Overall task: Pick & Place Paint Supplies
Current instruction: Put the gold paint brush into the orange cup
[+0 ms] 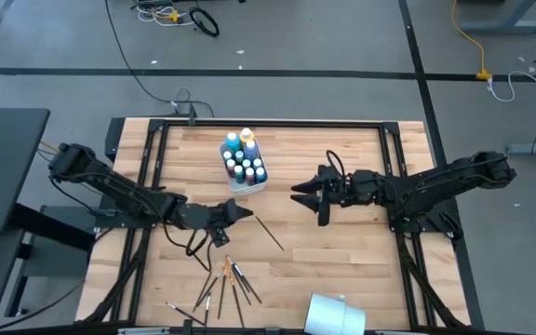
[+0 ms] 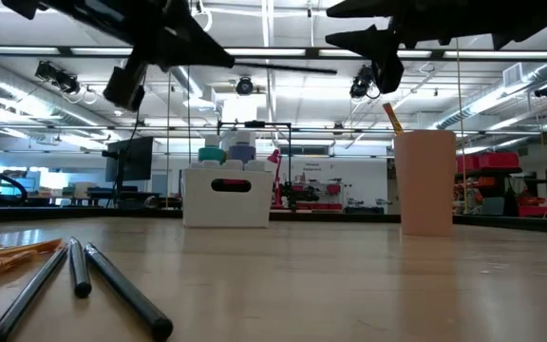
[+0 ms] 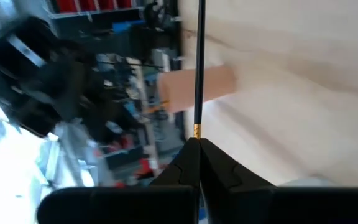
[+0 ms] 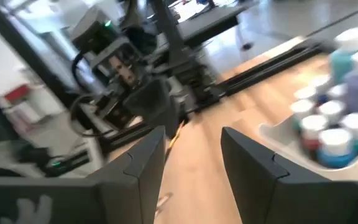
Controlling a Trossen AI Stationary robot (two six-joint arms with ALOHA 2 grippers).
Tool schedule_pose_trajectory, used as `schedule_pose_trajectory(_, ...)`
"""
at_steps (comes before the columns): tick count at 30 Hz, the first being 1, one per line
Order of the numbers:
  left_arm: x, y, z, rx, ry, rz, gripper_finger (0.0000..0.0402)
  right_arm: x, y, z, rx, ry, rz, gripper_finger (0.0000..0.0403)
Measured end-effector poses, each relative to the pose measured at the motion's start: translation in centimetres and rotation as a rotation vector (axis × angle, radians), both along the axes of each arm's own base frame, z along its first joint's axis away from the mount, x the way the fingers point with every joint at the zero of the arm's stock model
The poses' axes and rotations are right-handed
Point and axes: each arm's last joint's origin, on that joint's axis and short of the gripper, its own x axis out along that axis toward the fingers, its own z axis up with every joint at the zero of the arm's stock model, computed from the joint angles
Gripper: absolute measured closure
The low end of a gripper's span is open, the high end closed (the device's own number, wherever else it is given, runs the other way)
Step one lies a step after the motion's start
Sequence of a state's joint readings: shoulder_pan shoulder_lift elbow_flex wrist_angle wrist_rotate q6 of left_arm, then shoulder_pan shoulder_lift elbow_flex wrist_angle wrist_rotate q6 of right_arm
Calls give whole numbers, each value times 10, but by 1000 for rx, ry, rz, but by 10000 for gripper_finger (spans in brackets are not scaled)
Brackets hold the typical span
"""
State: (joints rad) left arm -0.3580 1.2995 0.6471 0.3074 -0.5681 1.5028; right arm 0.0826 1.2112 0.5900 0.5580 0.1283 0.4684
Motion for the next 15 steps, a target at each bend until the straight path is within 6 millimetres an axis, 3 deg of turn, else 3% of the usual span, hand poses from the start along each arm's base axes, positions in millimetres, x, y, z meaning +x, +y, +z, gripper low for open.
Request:
schedule_pose_trajectory(9, 4, 4, 13, 185, -78, -14, 400, 9, -24, 15, 169, -7, 141, 243)
schedule_pose_trajectory(15, 7, 10, 16, 274, -81, 12, 400, 38, -26, 13, 207, 151, 206, 243)
